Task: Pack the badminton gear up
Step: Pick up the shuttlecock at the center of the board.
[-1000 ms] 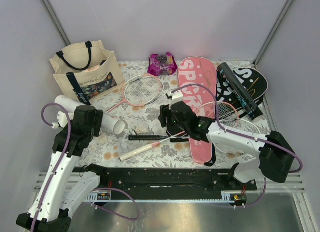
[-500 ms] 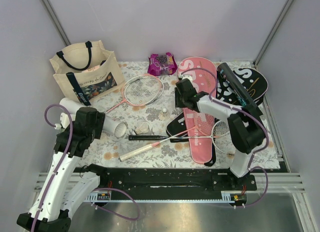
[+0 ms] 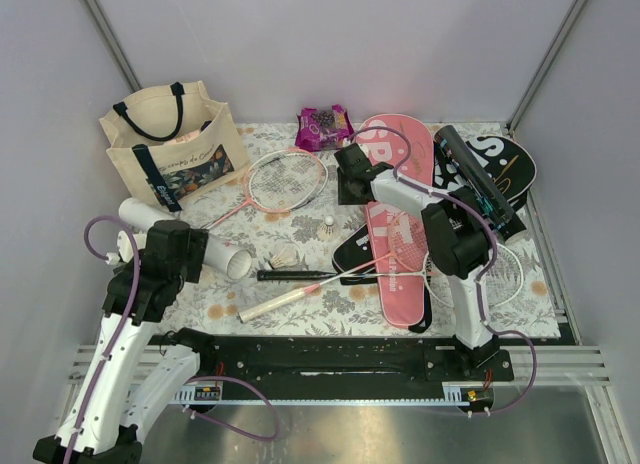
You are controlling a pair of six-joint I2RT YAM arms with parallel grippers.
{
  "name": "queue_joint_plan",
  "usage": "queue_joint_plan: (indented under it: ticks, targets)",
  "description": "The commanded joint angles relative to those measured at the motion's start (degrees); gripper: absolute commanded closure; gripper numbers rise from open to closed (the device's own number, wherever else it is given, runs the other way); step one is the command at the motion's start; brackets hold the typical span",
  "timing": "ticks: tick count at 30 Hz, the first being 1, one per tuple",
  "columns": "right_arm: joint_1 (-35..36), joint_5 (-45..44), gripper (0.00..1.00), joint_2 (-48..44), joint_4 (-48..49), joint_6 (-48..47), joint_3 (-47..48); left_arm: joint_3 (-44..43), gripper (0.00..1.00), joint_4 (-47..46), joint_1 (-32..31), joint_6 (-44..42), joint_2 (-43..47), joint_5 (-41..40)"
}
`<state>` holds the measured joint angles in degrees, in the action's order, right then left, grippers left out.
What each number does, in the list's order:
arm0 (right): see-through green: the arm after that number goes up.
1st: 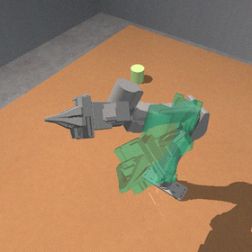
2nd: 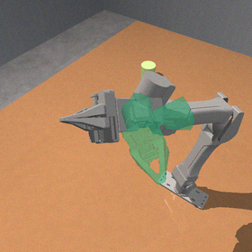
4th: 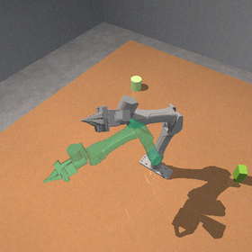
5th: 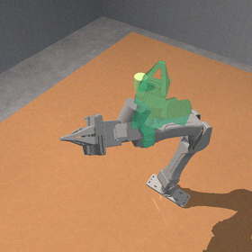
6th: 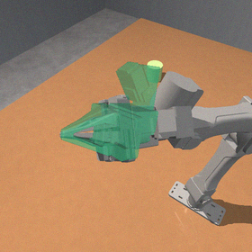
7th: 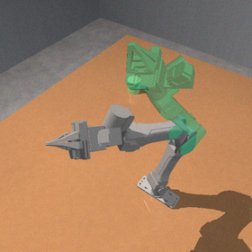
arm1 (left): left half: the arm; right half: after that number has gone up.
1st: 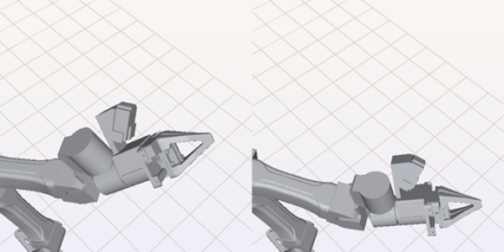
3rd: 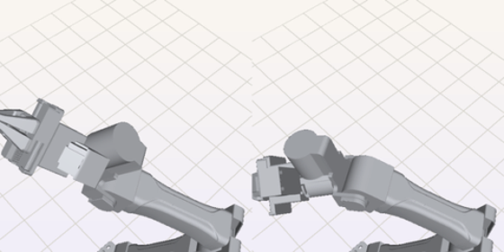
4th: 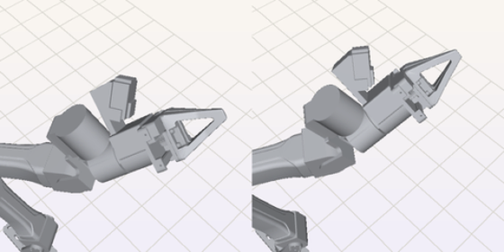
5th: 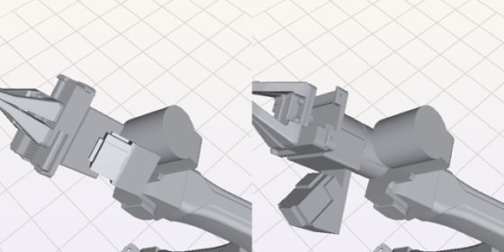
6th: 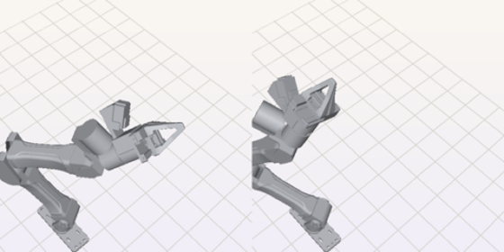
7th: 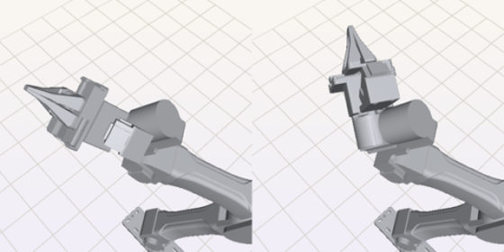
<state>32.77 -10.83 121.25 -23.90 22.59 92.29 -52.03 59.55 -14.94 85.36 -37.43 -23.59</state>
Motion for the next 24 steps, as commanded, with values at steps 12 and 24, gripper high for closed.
queue_joint_plan:
  ticks: [12, 24]
  targets:
    - [-0.17, 5.56, 0.63, 6.45, -3.08, 2.11, 6.67, -2.11, 0.96, -2.77, -0.09, 0.16, -0.54, -0.93]
    - [-0.17, 5.73, 0.64, 3.82, -3.08, 1.4, 7.73, -2.2, 0.96, -3.39, -0.09, 0.24, -1.24, -0.66]
